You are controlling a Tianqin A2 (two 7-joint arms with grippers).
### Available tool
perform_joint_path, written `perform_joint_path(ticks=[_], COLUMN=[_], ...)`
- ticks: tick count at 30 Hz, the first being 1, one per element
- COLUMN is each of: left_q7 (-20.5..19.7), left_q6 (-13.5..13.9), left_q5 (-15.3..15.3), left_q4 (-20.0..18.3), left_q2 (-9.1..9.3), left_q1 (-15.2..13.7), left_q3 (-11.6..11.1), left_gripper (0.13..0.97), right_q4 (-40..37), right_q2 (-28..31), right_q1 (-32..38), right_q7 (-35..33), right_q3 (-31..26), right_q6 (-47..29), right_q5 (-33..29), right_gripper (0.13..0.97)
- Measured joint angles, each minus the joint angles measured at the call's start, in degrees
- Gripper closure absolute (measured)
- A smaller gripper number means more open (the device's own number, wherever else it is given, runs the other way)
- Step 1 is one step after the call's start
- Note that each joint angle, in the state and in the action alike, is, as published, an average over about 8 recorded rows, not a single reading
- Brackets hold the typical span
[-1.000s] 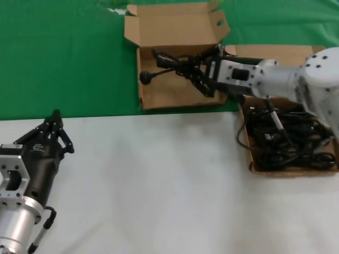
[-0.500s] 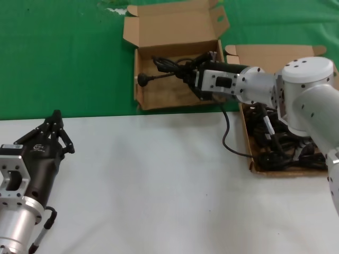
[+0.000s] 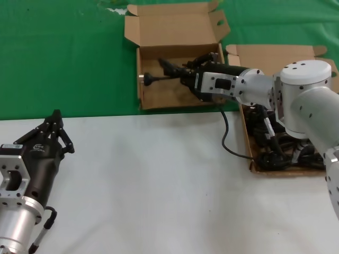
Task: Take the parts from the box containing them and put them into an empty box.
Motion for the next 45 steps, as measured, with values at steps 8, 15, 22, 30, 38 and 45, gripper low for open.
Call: perform_joint_path(ticks=[8, 15, 22, 30, 38, 45], left_q7=[0.0, 0.0, 0.0, 0.0, 0.0, 0.0], left_q6=[0.0, 0.0, 0.0, 0.0, 0.0, 0.0], left_q5=[0.0, 0.0, 0.0, 0.0, 0.0, 0.0], left_q4=[0.0, 0.0, 0.0, 0.0, 0.0, 0.0], left_q2=[0.0, 0.0, 0.0, 0.0, 0.0, 0.0], left_q1=[0.0, 0.0, 0.0, 0.0, 0.0, 0.0], left_q3=[0.0, 0.0, 0.0, 0.0, 0.0, 0.0], left_gripper=[0.958, 0.958, 0.958, 0.958, 0.958, 0.958], right_q4=[0.03, 0.62, 6.15, 24.78, 42.19, 52.69], right_q2=[0.64, 2.05, 5.23, 11.65, 18.82, 24.74], right_q1=[0.38, 0.88, -0.72, -8.29, -15.59, -21.12], right_q7=[0.04, 0.54, 4.22, 17.98, 30.97, 38.04], right_q3=[0.62, 1.49, 1.3, -1.79, -3.39, -3.24], right_q6=[-1.04, -2.84, -5.98, -7.41, -7.14, -6.85], right_q5=[-0.07, 0.34, 0.03, -3.16, -5.96, -6.84], right_gripper=[0.78, 0.676, 0.543, 0.364, 0.221, 0.192])
